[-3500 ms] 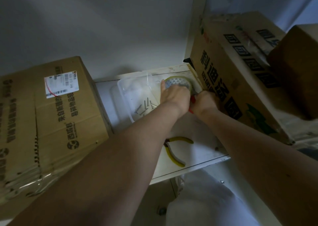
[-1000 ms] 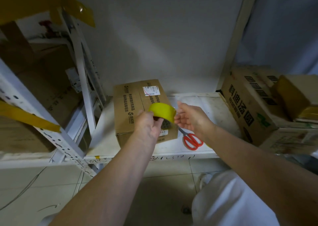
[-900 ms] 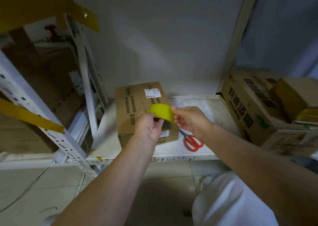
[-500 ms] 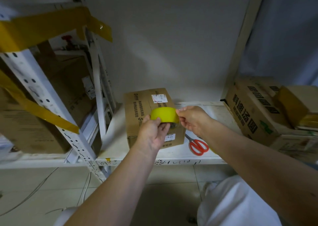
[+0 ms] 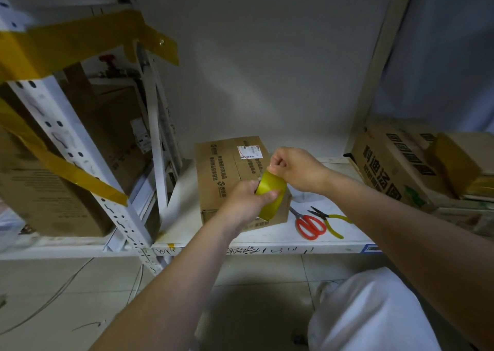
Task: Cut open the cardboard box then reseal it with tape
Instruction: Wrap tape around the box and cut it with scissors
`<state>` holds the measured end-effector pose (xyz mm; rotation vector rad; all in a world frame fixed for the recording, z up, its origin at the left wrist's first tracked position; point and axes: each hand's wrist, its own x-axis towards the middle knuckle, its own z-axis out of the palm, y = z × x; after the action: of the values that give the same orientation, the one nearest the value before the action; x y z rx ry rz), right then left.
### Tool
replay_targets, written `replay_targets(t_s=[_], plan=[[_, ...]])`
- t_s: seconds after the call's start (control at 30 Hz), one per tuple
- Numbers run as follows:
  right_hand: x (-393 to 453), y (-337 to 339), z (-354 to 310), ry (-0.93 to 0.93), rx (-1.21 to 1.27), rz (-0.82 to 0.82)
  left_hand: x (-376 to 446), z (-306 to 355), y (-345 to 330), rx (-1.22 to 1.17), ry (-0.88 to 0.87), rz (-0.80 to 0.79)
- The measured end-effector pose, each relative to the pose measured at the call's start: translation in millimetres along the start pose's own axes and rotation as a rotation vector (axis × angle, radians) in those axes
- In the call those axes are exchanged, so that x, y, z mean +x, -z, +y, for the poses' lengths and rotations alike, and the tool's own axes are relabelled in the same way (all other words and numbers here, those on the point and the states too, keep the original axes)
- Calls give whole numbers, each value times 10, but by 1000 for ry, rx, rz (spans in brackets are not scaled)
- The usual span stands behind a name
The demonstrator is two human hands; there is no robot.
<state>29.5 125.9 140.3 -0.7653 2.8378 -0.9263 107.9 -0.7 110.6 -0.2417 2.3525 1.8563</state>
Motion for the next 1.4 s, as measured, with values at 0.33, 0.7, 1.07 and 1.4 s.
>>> replay_targets(t_s=[0.33, 0.7, 1.07, 1.4], plan=[[-47, -126, -25, 228, -70, -6, 144, -114, 43, -150, 267, 153], [258, -127, 64, -9, 154, -284, 156, -384, 103, -282, 189, -8], [389, -598, -20, -8, 131, -390, 18, -770, 191, -442, 379, 112], [437, -952, 25, 161, -104, -453, -38, -979, 241, -470, 463, 153]])
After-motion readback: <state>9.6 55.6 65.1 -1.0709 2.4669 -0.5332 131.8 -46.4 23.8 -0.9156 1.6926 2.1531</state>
